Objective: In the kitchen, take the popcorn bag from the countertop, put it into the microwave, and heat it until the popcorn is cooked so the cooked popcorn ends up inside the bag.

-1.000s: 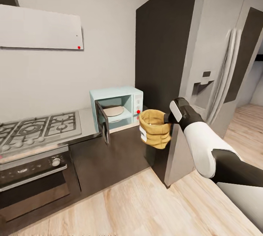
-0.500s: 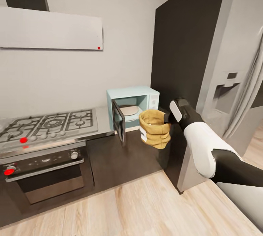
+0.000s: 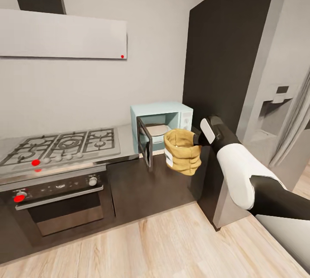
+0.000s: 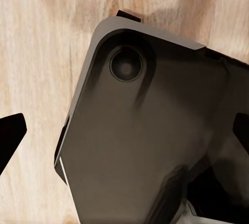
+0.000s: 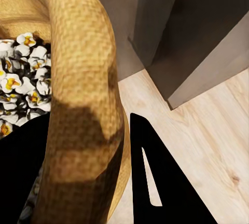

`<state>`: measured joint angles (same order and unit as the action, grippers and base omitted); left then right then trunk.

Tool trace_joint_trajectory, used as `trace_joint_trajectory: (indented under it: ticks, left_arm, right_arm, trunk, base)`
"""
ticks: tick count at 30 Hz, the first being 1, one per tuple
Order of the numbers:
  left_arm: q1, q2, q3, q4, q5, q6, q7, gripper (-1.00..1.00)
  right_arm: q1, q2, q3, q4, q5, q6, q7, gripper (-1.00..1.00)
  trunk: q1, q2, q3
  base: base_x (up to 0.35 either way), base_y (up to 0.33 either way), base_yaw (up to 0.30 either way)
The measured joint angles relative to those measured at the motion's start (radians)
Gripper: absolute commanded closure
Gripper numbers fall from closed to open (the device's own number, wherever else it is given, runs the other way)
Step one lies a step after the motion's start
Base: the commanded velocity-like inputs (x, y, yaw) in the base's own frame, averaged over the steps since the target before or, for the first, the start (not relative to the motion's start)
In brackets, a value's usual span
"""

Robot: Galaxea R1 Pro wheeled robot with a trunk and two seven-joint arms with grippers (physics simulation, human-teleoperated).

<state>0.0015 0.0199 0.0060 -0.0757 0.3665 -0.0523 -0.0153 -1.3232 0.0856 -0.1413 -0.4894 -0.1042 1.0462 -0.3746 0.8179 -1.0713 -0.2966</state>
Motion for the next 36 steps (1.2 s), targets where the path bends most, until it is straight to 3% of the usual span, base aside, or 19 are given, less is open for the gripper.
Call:
trace_joint_trajectory:
  ticks: [7,24,36]
  left_arm:
    - [0.000,0.000,0.003,0.000,0.003,0.002,0.000,-1.00]
    - [0.000,0.000,0.003,0.000,0.003,0.001,0.000,-1.00]
    - [0.000,0.000,0.002,0.000,0.003,0.002,0.000,-1.00]
  right_arm:
    - [0.000,0.000,0.000,0.000,0.000,0.000,0.001,1.00]
    - [0.000,0.000,0.000,0.000,0.008,0.000,-0.001,1.00]
    - [0.000,-0.001,0.000,0.000,0.002,0.000,0.000,1.00]
  trunk:
    - [0.000,0.000,0.000]
    - [-0.001,0.000,0.000]
    - [0.000,0.000,0.000]
  base:
    - [0.067,0.000,0.000]
    - [0.319,0.000,0.004]
    - [0.236,0.000,0.242]
